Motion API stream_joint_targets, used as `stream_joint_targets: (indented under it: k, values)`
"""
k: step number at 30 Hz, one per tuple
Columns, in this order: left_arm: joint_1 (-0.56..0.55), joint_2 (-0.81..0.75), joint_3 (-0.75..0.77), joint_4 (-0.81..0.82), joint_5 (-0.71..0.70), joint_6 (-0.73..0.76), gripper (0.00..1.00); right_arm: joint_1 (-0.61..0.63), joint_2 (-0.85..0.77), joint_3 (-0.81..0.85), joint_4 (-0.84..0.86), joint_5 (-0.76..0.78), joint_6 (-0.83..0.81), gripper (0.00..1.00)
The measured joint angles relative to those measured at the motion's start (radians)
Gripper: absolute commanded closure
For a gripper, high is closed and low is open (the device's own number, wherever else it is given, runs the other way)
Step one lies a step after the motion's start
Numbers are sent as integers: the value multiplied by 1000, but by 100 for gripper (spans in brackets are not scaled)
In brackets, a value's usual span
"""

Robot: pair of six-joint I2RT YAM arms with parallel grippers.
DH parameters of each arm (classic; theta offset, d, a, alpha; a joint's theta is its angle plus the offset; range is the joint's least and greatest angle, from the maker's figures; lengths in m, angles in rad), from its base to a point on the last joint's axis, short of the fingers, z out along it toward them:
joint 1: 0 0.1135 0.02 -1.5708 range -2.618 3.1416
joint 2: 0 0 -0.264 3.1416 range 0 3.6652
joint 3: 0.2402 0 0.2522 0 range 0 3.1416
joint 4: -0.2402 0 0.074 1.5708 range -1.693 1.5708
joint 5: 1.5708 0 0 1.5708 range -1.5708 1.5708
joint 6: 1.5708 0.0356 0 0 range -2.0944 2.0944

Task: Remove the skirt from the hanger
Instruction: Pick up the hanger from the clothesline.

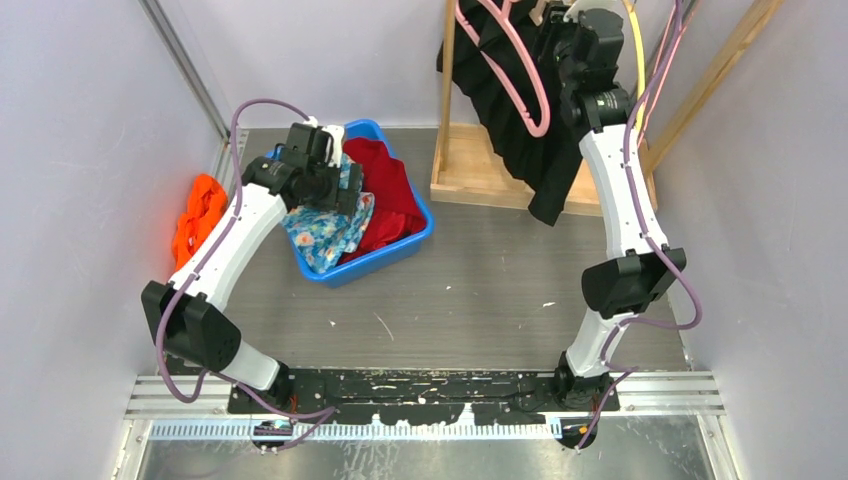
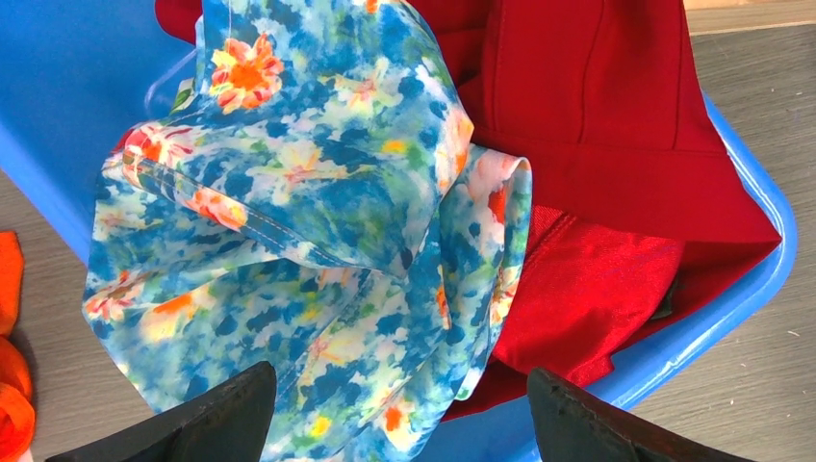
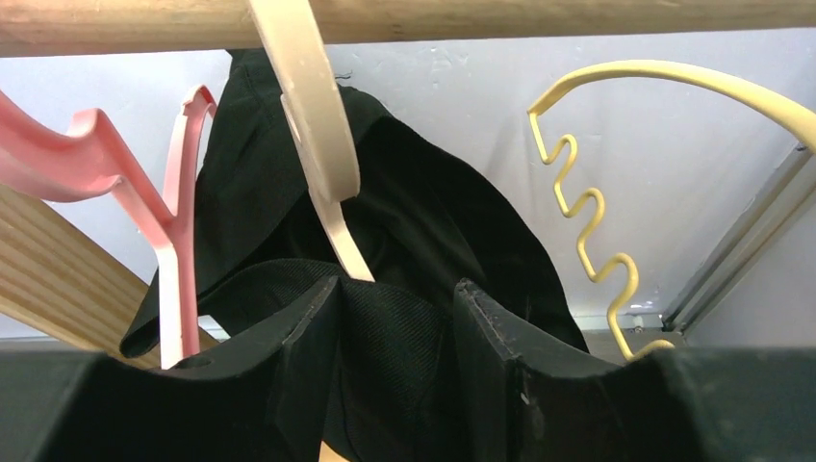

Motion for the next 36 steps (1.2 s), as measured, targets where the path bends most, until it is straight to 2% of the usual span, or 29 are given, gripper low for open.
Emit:
stream_joint_targets:
  k: [5, 7, 8, 11, 12, 26, 36]
  values:
    - [0, 14, 0, 11, 0, 8, 1, -3, 38, 37, 1, -13, 9, 50]
    - [0, 28, 0, 13, 0, 12, 1, -4, 53, 51, 4, -20, 16, 55]
    - [0, 35, 0, 14, 0, 13, 0, -5, 57, 53, 6, -23, 18, 63]
    - [0, 50, 0, 14, 0, 16, 1, -6, 66, 55, 7, -47, 23, 98]
    - [0, 53, 0, 14, 0, 16, 1, -6, 66, 55, 7, -65, 23, 99]
    - [0, 54, 0, 19, -3, 16, 1, -18, 43, 45, -11, -102, 46, 100]
    - [0, 15, -18, 34, -3, 14, 1, -34, -62, 44, -90, -90, 45, 100]
